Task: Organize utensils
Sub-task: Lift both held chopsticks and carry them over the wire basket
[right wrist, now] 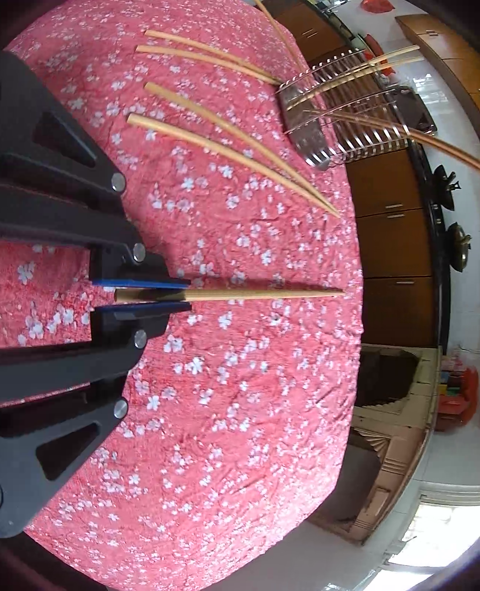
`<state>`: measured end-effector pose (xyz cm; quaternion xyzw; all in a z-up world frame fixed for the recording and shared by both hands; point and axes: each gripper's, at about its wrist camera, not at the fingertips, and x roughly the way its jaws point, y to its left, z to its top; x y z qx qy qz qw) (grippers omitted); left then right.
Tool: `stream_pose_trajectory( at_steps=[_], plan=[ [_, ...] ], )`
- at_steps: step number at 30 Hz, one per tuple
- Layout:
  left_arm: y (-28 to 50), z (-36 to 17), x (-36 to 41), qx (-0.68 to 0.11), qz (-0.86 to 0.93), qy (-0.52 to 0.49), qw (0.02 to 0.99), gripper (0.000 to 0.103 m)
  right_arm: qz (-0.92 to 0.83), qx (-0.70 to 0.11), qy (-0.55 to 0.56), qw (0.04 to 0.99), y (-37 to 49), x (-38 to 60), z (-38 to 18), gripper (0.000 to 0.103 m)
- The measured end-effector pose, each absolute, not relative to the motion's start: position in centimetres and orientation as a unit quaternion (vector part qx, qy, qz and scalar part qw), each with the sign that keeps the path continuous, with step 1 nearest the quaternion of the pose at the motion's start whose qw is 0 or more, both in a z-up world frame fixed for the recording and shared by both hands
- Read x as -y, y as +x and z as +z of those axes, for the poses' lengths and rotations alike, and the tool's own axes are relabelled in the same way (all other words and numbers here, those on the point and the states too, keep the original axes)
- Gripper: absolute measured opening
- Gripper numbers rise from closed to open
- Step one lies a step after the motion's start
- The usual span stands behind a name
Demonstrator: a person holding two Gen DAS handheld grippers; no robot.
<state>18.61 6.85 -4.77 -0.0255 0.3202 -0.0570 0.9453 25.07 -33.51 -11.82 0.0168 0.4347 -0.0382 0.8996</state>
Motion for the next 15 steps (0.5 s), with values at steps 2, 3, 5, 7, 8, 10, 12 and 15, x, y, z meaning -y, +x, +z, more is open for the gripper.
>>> stream_pose_trajectory(
  at_steps=[2, 3, 5, 7, 8, 10, 12, 15],
  plan=[
    [18.6, -4.7, -6.9, -0.32, -0.057, -0.027, 0.945, 0.007, -0.036, -0.434, 0.02, 0.9, 24.7, 33.8, -11.9, 0.012],
    [18.6, -4.6, -6.9, -0.32, -0.056, -0.028, 0.945, 0.007, -0.034, -0.433, 0.02, 0.901, 24.4, 33.8, -12.0, 0.015],
    [18.5, -4.6, -6.8, -0.319, -0.056, -0.027, 0.946, 0.007, -0.034, -0.431, 0.018, 0.901, 23.6, 33.6, -12.1, 0.021],
    [18.5, -4.5, -6.6, -0.318, -0.057, -0.027, 0.946, 0.007, -0.031, -0.434, 0.014, 0.9, 23.2, 33.4, -12.4, 0.021],
    [18.5, -4.5, -6.5, -0.318, -0.058, -0.027, 0.946, 0.007, -0.032, -0.43, 0.007, 0.902, 22.8, 33.3, -12.4, 0.02],
    [18.5, -4.5, -6.4, -0.318, -0.059, -0.027, 0.946, 0.007, -0.032, -0.428, -0.004, 0.903, 22.5, 32.9, -12.5, 0.008],
    [18.4, -4.4, -6.5, -0.315, -0.059, -0.028, 0.947, 0.007, -0.033, -0.427, 0.0, 0.904, 22.3, 32.8, -12.4, 0.008],
    [18.0, -3.7, -6.7, -0.304, -0.06, -0.031, 0.95, 0.007, -0.038, -0.394, -0.001, 0.918, 21.5, 32.9, -10.6, 0.008]
  ],
)
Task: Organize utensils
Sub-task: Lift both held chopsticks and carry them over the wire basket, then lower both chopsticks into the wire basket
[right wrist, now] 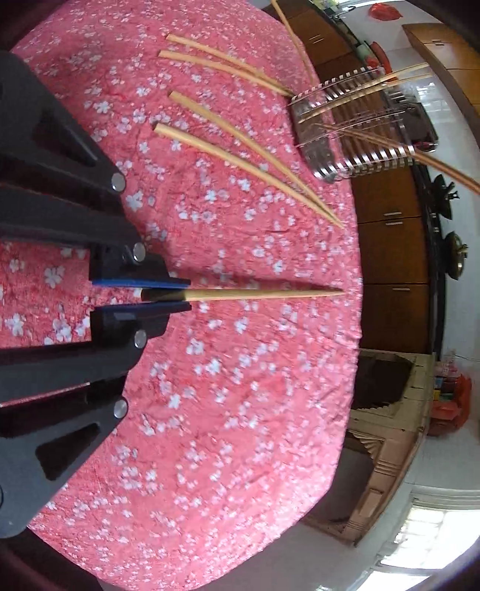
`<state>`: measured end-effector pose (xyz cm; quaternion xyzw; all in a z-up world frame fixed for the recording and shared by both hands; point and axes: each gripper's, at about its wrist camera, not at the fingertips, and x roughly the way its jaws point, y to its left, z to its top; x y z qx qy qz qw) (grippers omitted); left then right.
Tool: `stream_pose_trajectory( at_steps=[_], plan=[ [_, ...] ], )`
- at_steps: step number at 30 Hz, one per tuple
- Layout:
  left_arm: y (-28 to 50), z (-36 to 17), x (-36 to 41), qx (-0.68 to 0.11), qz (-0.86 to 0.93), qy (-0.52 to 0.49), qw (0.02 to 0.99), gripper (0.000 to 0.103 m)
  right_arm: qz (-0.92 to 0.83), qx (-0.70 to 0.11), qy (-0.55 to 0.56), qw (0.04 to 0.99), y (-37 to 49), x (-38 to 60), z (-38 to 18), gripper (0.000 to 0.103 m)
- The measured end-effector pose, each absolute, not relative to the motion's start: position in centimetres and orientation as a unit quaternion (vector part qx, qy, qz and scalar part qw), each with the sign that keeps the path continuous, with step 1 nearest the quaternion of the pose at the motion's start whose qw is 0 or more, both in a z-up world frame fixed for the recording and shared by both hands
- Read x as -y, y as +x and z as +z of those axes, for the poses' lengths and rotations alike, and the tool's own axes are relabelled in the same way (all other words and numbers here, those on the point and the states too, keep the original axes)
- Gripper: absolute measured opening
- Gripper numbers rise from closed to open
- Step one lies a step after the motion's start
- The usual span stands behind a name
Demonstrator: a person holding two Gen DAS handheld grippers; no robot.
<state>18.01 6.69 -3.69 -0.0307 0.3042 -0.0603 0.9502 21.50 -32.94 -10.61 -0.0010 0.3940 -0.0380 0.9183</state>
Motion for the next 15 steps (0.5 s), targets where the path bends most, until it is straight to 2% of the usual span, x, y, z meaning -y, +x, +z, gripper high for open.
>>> stream_pose_trajectory(
  at_steps=[11, 15],
  plan=[
    [17.5, -0.1, -7.5, -0.246, -0.058, -0.042, 0.967, 0.007, -0.04, -0.227, 0.008, 0.973, 18.8, 32.9, -0.6, 0.008],
    [17.9, 1.4, -7.4, -0.223, -0.056, -0.042, 0.972, 0.007, -0.036, -0.189, 0.01, 0.981, 19.5, 32.9, 2.3, 0.008]
  ],
)
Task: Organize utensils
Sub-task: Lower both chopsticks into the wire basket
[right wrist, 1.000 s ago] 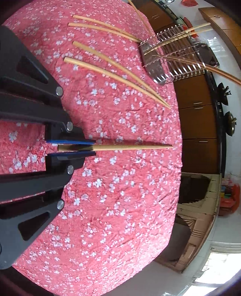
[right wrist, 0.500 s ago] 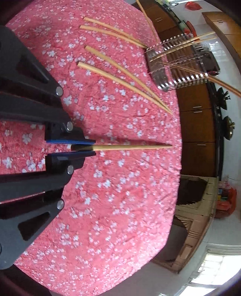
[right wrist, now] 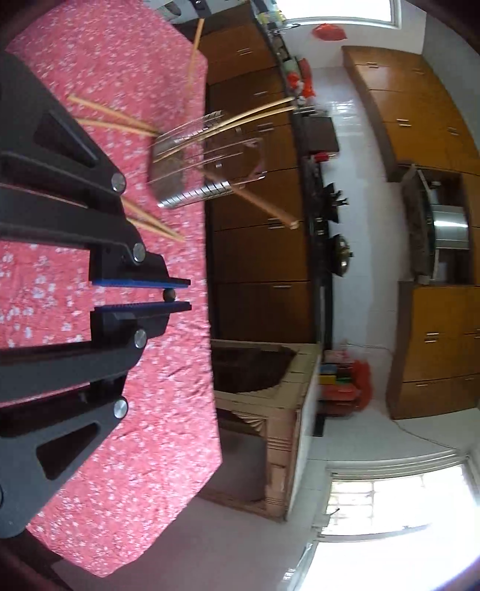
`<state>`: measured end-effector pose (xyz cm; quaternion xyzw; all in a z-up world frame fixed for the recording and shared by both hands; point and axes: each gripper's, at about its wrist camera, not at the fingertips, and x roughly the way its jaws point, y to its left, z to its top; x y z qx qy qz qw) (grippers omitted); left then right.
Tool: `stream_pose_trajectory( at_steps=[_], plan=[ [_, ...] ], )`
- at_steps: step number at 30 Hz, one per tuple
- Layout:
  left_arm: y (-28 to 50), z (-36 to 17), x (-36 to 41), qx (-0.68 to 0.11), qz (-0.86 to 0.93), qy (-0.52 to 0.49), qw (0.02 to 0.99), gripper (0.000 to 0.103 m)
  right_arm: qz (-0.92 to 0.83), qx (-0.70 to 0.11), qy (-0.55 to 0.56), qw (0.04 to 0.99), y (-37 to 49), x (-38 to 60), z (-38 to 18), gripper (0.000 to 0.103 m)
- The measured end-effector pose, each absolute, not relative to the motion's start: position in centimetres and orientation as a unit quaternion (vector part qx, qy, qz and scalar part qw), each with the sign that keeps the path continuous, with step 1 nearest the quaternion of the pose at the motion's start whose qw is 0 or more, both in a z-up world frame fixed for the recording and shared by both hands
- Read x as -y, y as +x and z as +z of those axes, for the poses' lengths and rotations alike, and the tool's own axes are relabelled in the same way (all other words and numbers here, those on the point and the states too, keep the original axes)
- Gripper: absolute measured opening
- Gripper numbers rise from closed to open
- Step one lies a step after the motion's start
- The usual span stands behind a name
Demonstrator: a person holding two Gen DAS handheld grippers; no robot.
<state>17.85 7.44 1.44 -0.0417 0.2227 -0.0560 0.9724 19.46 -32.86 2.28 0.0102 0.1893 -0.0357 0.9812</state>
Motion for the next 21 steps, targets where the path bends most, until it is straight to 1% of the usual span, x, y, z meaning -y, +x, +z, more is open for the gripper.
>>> stream_pose_trajectory(
  at_steps=[12, 21],
  plan=[
    [19.5, 5.5, -7.2, -0.183, -0.051, -0.045, 0.981, 0.007, -0.014, -0.146, 0.037, 0.989, 21.3, 32.8, 8.0, 0.008],
    [19.6, 6.9, -6.8, -0.172, -0.052, -0.039, 0.983, 0.007, 0.008, -0.14, 0.046, 0.989, 20.9, 32.5, 9.9, 0.008]
  ],
)
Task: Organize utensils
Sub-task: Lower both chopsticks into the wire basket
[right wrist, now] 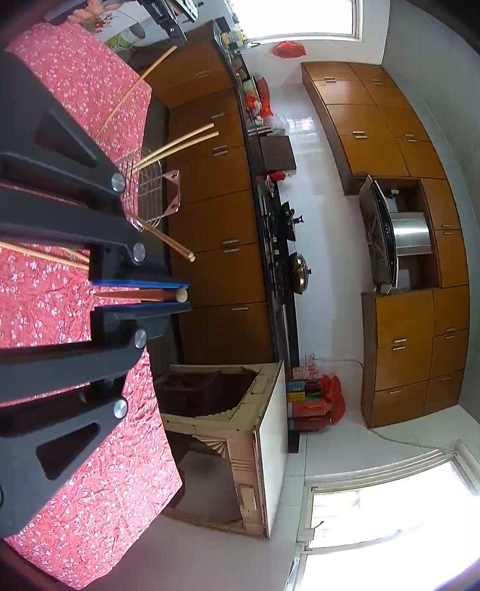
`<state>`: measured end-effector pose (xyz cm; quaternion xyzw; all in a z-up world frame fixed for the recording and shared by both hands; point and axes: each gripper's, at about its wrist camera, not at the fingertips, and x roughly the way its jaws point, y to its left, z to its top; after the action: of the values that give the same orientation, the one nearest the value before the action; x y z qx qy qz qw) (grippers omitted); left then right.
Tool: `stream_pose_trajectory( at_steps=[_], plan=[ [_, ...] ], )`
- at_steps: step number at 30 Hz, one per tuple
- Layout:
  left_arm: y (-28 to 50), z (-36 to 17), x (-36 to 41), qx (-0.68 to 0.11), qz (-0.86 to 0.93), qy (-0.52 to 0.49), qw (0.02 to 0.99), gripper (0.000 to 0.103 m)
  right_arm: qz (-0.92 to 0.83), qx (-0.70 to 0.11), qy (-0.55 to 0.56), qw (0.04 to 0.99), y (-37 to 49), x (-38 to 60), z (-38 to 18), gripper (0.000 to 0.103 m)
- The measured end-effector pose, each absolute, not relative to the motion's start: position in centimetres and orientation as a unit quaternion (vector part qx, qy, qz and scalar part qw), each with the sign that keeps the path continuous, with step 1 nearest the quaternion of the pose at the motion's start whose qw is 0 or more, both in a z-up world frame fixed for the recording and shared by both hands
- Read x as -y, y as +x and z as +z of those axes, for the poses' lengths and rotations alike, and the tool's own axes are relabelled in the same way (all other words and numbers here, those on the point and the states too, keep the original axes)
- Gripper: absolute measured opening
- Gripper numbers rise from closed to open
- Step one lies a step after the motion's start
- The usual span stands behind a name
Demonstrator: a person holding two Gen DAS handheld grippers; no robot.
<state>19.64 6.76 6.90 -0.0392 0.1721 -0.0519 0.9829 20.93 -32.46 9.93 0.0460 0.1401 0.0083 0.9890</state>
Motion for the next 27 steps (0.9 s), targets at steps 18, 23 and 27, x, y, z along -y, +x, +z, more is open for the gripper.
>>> stream_pose_trajectory(
  at_steps=[18, 23, 27],
  plan=[
    [18.4, 11.8, -6.2, -0.131, -0.071, -0.04, 0.988, 0.007, 0.109, -0.106, 0.054, 0.987, 18.2, 29.2, 16.5, 0.008],
    [19.4, 14.6, -4.8, -0.113, -0.086, -0.044, 0.989, 0.007, 0.118, -0.085, 0.054, 0.988, 19.7, 27.3, 19.2, 0.008],
    [21.0, 16.6, -3.4, -0.098, -0.097, -0.054, 0.989, 0.007, 0.118, -0.092, 0.049, 0.988, 22.3, 25.5, 19.9, 0.008]
  ],
)
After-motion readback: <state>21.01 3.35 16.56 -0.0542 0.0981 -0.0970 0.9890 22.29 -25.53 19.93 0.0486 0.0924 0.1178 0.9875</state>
